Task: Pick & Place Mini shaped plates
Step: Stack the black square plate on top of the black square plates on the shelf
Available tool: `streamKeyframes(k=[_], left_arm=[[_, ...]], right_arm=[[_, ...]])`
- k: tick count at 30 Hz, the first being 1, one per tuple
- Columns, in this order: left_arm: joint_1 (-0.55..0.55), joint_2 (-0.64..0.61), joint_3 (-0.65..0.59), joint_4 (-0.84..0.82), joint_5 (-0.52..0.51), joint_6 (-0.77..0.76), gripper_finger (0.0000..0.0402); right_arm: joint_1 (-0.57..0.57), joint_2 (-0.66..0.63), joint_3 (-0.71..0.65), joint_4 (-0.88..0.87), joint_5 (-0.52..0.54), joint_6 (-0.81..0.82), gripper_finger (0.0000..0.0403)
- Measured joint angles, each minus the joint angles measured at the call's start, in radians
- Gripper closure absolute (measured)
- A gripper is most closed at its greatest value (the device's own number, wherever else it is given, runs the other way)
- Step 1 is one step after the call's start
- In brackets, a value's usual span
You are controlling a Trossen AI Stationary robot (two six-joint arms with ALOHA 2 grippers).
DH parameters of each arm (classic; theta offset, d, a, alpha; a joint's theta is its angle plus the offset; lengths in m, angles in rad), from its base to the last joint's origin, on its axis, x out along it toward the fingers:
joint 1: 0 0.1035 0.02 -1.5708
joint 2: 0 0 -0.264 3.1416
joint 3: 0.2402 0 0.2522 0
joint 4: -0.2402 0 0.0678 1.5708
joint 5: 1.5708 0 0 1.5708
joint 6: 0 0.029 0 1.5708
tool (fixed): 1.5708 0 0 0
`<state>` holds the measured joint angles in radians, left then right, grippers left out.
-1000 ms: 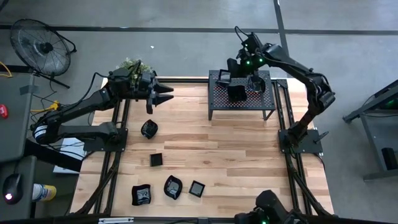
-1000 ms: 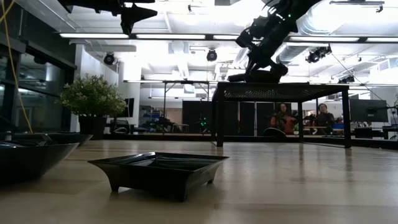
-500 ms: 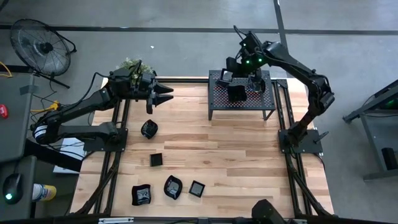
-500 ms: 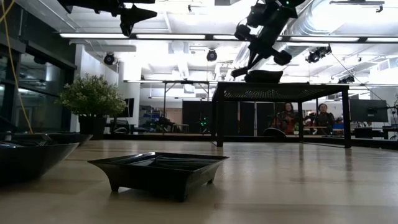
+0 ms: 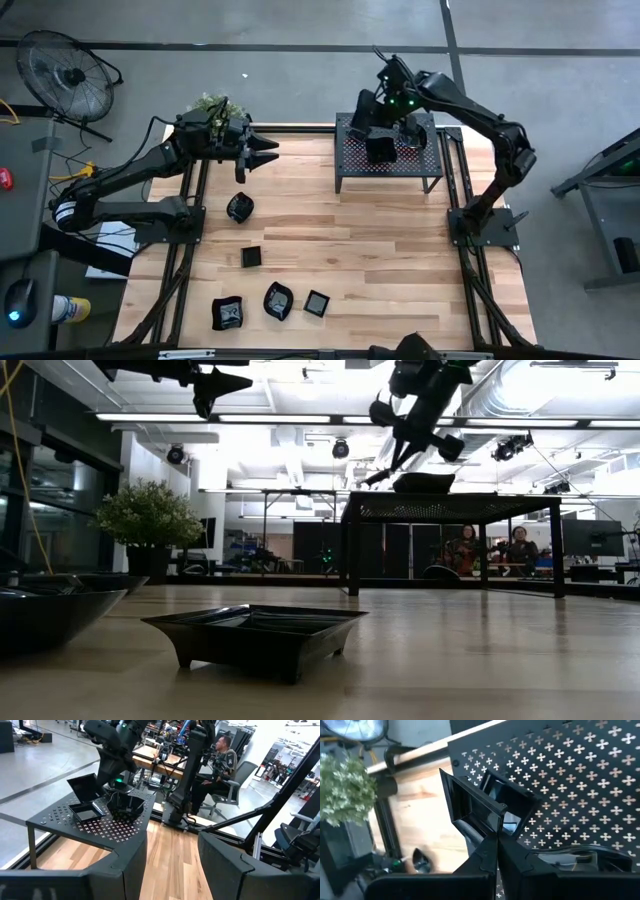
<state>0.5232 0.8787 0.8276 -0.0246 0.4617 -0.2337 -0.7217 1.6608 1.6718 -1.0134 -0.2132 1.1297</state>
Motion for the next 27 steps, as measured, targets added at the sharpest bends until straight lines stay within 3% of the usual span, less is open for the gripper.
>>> streamKeyframes(k=[27], left_arm=[[0.0, 0.0, 0.0, 0.0, -0.003, 0.0, 0.0227]], right_arm=[[0.096, 0.0, 0.0, -0.082, 0.102, 0.208, 0.0403]])
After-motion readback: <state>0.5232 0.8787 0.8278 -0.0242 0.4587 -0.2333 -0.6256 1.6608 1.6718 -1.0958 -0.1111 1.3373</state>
